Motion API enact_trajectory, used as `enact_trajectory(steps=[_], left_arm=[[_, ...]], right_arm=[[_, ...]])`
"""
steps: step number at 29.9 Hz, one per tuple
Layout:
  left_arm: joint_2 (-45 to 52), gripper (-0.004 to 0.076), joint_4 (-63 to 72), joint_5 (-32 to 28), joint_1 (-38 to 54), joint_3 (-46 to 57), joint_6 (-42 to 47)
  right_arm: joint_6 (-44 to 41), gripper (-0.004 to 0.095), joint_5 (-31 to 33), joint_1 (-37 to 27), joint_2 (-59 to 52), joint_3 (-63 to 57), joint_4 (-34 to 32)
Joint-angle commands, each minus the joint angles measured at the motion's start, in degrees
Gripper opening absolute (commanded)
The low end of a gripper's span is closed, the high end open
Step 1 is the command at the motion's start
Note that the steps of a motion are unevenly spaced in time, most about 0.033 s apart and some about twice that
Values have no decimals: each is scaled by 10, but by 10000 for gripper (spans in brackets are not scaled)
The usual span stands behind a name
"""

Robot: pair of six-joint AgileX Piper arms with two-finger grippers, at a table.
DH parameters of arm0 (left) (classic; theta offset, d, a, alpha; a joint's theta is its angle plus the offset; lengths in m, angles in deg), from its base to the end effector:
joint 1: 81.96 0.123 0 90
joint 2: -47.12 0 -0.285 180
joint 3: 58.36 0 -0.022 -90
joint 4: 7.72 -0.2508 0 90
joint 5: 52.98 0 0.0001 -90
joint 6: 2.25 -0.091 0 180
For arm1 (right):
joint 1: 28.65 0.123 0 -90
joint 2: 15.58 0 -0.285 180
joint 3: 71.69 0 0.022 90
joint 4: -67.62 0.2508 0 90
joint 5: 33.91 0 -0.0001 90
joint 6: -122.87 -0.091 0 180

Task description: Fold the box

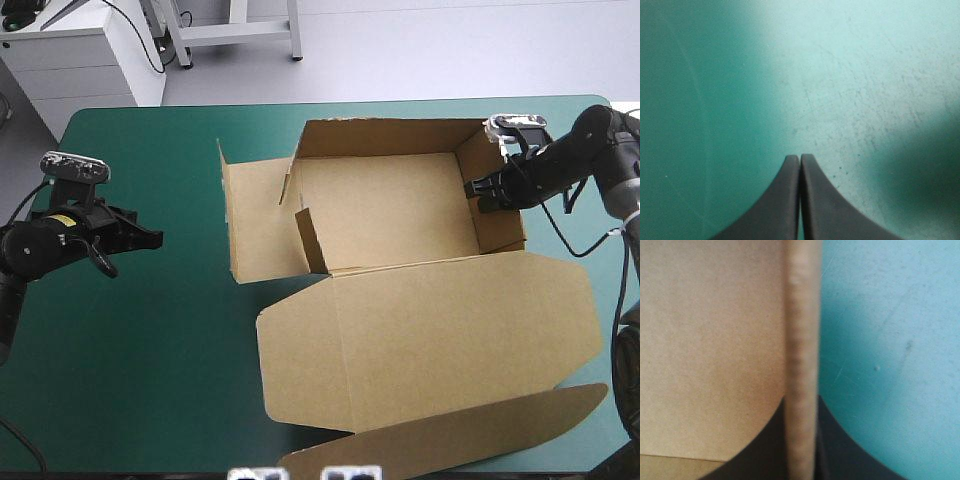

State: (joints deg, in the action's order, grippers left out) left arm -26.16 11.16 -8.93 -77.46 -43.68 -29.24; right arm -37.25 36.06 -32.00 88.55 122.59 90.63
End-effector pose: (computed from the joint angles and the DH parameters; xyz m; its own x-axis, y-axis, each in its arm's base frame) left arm 0.2362 -0.0020 0.3693 -0.6080 0.1750 -0.7744 0.2392 0.9705 0.0315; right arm 0.3530 0.0128 0.3434 -0.8918 -0.1352 -0.4317 -0.2664 0.9283 0.2596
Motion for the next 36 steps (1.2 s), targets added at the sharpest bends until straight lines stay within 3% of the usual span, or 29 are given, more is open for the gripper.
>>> enact_trajectory(steps=[1, 7, 12, 18, 24, 31, 36], left_arm=[[-6, -9, 43, -53, 0, -8, 4], [-78, -8, 142, -37, 0, -8, -10], [-133, -9, 293, -7, 0, -8, -82], [-176, -9, 480, 73, -3, -8, -186], [-192, -8, 634, 196, -9, -8, -291], [-192, -9, 702, 301, -9, -8, -312], [-190, -9, 691, 301, -22, -8, -307]], right_arm=[[5, -20, 17, -5, -40, 16, 40], [7, -20, 17, -5, -48, 16, 59], [7, -20, 17, -5, -48, 16, 59], [9, -20, 17, -5, -48, 16, 59], [10, -18, 17, -5, -48, 16, 54], [0, -18, 8, -5, -48, 16, 50], [-14, -16, -12, 6, -48, 16, 52]])
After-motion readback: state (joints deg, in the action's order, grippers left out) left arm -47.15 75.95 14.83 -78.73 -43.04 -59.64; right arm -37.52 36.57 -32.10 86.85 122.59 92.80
